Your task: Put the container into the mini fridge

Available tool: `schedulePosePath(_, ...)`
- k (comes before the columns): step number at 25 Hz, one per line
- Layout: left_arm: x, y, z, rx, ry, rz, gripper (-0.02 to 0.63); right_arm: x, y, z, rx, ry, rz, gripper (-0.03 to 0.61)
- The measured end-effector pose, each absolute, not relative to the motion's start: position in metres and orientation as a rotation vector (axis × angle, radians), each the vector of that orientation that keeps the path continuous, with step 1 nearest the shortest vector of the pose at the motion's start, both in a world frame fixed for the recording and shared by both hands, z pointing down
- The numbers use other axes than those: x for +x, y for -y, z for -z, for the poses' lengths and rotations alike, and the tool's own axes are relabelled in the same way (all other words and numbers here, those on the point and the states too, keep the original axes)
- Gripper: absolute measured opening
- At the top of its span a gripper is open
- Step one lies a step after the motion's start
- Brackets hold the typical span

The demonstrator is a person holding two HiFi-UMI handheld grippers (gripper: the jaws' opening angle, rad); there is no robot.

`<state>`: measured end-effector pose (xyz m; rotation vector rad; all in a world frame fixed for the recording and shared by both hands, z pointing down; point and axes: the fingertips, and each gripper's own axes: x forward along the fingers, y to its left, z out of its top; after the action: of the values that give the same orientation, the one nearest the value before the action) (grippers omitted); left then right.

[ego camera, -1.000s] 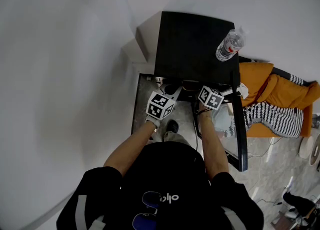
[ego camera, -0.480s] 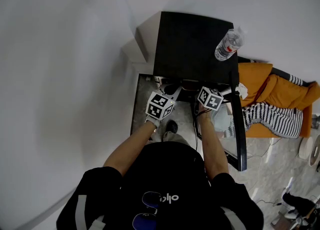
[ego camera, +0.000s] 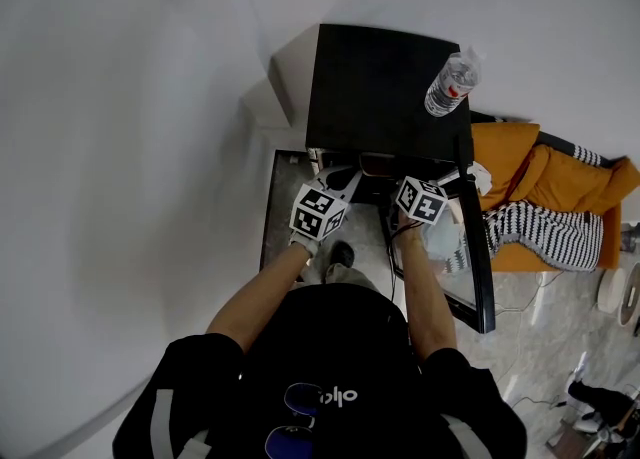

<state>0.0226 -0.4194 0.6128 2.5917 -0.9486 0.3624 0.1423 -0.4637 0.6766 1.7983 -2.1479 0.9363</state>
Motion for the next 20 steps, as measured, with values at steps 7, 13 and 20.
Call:
schedulePosePath(7, 0.022, 0.404, -0.604, 2.616, 0.918, -0.353, 0.006, 0.145, 0.435, -0.669, 1.828, 2.133, -0.924, 0.118)
schedulePosePath(13, 0.019, 0.384, -0.596, 2.637, 0.89, -0.344, 0.006, 0.141, 0.402, -0.658, 1.85, 2.12, -0.9, 0.118)
schedulePosePath(20, 0.011, 0.356, -0.589, 2.656, 0.849, -0.326, 0.006, 0.134, 0.36, -0.642, 1.879, 2.097, -0.851, 0.118)
